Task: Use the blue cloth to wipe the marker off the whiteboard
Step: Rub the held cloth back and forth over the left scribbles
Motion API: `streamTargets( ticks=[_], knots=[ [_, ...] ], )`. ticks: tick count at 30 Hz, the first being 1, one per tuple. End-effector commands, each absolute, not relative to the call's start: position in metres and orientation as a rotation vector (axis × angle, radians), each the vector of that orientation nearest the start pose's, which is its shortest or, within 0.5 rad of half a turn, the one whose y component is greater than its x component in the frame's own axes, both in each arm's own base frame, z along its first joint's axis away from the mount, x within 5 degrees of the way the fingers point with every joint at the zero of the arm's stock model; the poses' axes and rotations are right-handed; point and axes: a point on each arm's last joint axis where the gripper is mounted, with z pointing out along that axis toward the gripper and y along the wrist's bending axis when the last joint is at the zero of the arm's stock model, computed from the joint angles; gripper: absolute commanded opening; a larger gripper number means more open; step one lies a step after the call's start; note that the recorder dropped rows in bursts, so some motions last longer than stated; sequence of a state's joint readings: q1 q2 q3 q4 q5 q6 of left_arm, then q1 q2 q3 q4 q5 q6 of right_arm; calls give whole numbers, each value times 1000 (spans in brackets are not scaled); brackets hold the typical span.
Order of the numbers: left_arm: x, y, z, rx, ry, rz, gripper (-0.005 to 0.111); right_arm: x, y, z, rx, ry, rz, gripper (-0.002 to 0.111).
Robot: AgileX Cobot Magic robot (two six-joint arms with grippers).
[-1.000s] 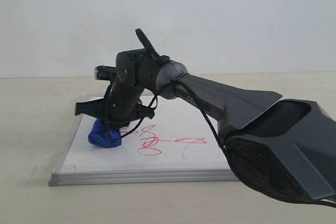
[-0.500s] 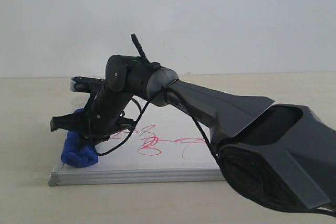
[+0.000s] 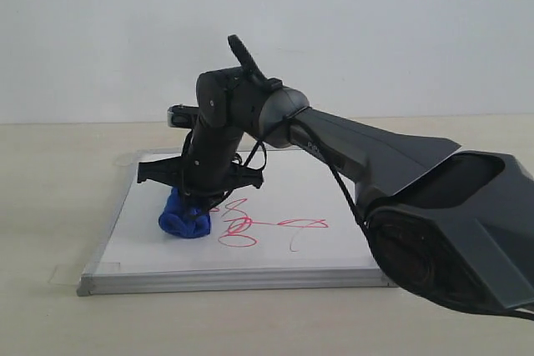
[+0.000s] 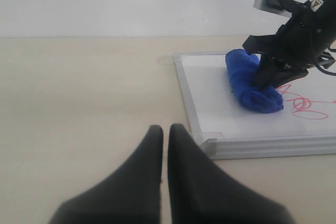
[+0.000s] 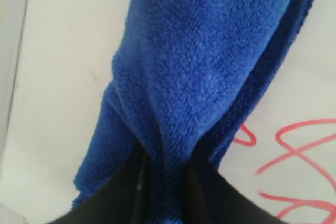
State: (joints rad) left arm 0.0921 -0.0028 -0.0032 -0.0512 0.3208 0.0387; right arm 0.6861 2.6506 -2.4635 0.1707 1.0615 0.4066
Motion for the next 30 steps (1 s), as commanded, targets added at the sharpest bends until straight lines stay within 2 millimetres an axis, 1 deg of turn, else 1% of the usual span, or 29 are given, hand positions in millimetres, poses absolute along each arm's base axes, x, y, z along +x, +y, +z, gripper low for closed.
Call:
streamTargets(
  ticks=[1,3,5,6,9,12,16,21,27,30],
  knots=[
    [54,3,185,-76,1796,31,4,415,388,137,-407,2688,764,0],
    [54,3,185,-76,1796,31,4,412,397,141,-462,2617,846,0],
    [54,3,185,-76,1796,31,4,411,401,142,-485,2591,852,0],
    [54,3,185,-76,1796,31,4,412,399,141,-486,2591,821,0],
    [54,3,185,-76,1796,31,4,419,387,137,-471,2632,693,0],
    [54,3,185,-76,1796,31,4,424,370,131,-430,2719,524,0],
    [54,3,185,-76,1796,31,4,429,346,125,-439,2817,315,0],
    [54,3,185,-76,1796,31,4,429,331,122,-448,2865,105,0],
    [54,3,185,-76,1796,31,4,432,325,123,-475,2834,-12,0],
    [54,3,185,-76,1796,31,4,431,326,122,-469,2846,15,0]
  ],
)
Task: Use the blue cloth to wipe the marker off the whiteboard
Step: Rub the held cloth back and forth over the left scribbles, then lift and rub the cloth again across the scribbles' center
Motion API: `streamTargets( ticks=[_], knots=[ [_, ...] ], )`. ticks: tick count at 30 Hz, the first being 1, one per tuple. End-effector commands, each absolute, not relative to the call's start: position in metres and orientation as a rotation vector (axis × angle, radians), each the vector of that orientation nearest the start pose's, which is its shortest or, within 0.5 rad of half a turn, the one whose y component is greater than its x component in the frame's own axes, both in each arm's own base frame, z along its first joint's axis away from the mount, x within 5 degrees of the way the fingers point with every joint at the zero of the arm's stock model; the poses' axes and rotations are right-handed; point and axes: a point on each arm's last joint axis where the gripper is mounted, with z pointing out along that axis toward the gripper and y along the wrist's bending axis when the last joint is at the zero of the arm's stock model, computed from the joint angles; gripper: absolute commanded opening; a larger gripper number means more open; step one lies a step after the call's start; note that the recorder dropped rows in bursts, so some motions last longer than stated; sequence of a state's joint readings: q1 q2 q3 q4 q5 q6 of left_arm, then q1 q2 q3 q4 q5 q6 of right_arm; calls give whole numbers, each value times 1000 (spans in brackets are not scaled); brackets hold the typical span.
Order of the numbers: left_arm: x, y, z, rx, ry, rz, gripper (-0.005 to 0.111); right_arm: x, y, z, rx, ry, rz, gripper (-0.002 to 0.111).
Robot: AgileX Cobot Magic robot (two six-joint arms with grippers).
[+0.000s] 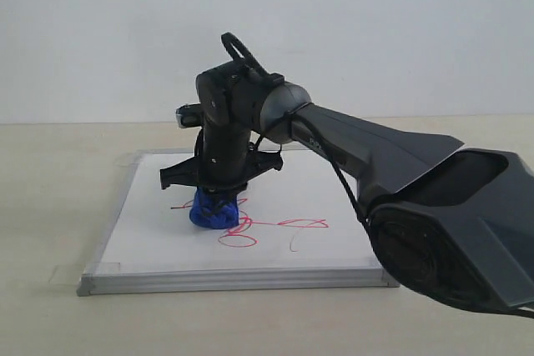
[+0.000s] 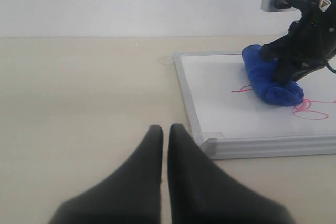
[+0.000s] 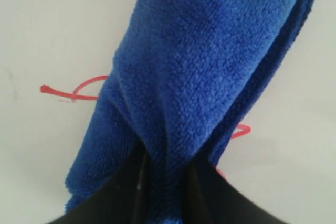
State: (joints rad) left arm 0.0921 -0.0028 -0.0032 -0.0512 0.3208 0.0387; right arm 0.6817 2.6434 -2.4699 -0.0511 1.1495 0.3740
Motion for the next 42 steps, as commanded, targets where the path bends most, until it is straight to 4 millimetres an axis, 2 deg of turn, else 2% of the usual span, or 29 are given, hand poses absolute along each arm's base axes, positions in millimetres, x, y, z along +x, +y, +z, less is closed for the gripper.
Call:
streamTargets(
  ticks=[1,4,6,7,9,13,19,23,26,31,34,38,42],
  knots=[
    [54,3,185,-76,1796,31,4,429,330,122,-468,2861,64,0],
    [54,3,185,-76,1796,31,4,433,361,132,-439,2688,536,0],
    [54,3,185,-76,1796,31,4,439,373,141,-356,2567,736,0],
    [54,3,185,-76,1796,31,4,440,374,143,-341,2544,754,0],
    [54,3,185,-76,1796,31,4,440,373,142,-326,2558,742,0],
    [54,3,185,-76,1796,31,4,435,353,129,-395,2726,417,0],
    [54,3,185,-76,1796,31,4,426,333,122,-467,2884,117,0],
    [54,3,185,-76,1796,31,4,425,334,122,-466,2889,131,0],
    [54,3,185,-76,1796,31,4,427,349,125,-440,2805,297,0],
    [54,3,185,-76,1796,31,4,429,384,140,-335,2566,642,0],
    [54,3,185,-76,1796,31,4,427,397,146,-305,2478,736,0],
    [54,3,185,-76,1796,31,4,431,397,149,-267,2433,752,0],
    [54,3,185,-76,1796,31,4,433,389,144,-316,2458,582,0]
  ],
)
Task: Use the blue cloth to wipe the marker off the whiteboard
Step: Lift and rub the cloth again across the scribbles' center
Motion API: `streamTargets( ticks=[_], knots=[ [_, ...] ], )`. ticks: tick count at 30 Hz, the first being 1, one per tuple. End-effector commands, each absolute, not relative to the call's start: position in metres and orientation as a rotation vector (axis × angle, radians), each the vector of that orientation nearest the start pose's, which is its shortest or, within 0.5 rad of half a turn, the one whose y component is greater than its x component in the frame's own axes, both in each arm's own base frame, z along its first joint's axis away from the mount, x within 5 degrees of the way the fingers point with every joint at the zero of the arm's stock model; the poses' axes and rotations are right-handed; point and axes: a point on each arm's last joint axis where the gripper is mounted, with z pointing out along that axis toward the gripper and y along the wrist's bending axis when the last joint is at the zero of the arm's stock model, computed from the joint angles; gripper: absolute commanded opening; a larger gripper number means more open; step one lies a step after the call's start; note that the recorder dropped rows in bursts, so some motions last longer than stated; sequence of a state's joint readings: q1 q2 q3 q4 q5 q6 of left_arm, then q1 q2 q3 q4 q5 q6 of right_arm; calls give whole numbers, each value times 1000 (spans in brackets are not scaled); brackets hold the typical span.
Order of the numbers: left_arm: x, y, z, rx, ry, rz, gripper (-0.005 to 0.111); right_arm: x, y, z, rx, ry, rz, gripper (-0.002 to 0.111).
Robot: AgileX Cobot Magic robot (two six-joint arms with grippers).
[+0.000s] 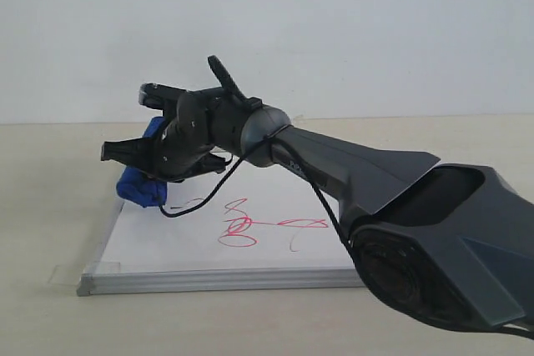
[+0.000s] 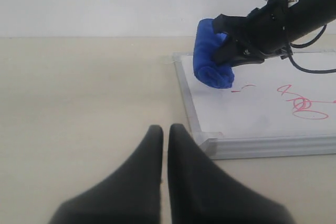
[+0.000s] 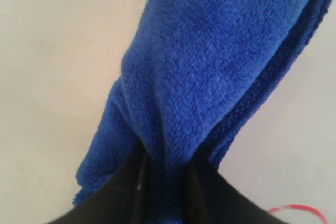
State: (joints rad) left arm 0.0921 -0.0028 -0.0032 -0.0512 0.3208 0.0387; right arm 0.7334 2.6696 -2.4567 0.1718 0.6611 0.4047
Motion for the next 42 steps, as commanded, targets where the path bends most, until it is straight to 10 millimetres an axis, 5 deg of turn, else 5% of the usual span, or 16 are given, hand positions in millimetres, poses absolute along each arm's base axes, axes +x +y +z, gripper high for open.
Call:
streamTargets(
  ticks=[1,15,18,25,27,33,42],
  knots=[
    [54,3,185,-76,1796,31,4,433,386,142,-324,2474,534,0],
    [54,3,185,-76,1796,31,4,432,349,131,-512,2595,-82,0],
    [54,3,185,-76,1796,31,4,432,356,132,-502,2572,19,0],
    [54,3,185,-76,1796,31,4,426,397,138,-428,2451,618,0],
    [54,3,185,-76,1796,31,4,421,404,132,-446,2448,641,0],
    [54,3,185,-76,1796,31,4,415,396,97,-542,2584,449,0],
    [54,3,185,-76,1796,31,4,421,365,106,-631,2604,-52,0]
  ],
)
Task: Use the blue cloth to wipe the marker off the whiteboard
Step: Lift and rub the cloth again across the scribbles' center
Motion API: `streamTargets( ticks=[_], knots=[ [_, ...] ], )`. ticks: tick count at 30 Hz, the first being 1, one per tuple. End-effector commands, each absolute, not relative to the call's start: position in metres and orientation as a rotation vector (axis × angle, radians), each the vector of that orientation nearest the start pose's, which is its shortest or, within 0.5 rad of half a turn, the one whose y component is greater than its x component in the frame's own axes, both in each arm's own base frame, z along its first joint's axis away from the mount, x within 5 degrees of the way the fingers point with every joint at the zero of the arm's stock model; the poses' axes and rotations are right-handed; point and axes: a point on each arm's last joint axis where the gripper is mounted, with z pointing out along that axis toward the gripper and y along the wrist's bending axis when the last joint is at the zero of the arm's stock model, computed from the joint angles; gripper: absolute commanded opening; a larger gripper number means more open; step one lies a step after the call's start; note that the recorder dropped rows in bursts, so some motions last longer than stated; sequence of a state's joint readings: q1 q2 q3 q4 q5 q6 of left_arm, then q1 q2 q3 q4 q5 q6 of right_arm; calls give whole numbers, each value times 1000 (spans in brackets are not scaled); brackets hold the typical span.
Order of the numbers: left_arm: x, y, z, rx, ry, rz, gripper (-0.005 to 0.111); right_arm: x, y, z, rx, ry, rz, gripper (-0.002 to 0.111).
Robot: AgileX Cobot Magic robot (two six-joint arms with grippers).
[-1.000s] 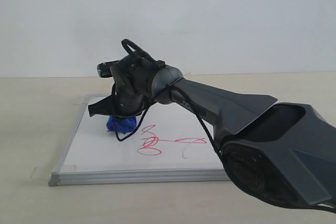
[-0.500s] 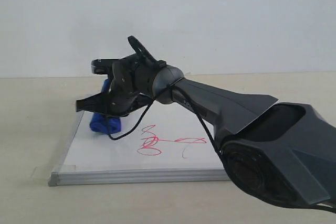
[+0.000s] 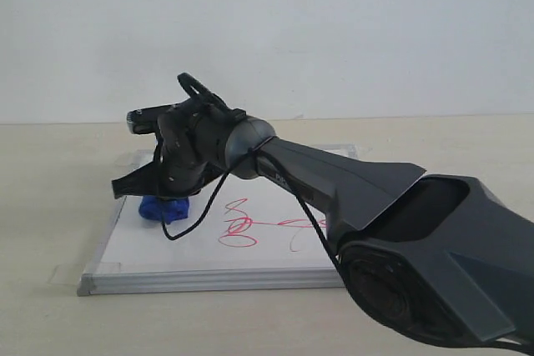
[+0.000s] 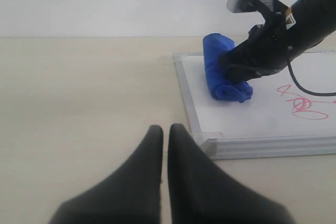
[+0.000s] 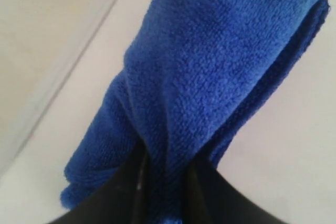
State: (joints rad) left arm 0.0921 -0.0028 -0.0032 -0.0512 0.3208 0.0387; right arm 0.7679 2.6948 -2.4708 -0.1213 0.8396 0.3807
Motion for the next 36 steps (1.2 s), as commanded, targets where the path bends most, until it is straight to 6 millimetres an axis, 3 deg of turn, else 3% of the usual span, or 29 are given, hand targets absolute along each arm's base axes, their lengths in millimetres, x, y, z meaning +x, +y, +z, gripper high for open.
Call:
streamTargets(
  ticks=[1,4,7,15,17,25,29,36],
  knots=[
    [54,3,185,-76,1796,31,4,422,362,108,-640,2601,-106,0],
    [54,3,185,-76,1796,31,4,423,356,112,-651,2592,-190,0],
    [54,3,185,-76,1796,31,4,422,358,114,-646,2589,-161,0],
    [54,3,185,-76,1796,31,4,410,397,117,-724,2540,432,0],
    [54,3,185,-76,1796,31,4,406,401,118,-728,2552,496,0],
    [54,3,185,-76,1796,31,4,396,386,108,-833,2726,288,0],
    [54,3,185,-76,1796,31,4,395,372,105,-786,2815,92,0],
    [54,3,185,-76,1796,31,4,401,363,106,-825,2763,-88,0]
  ],
)
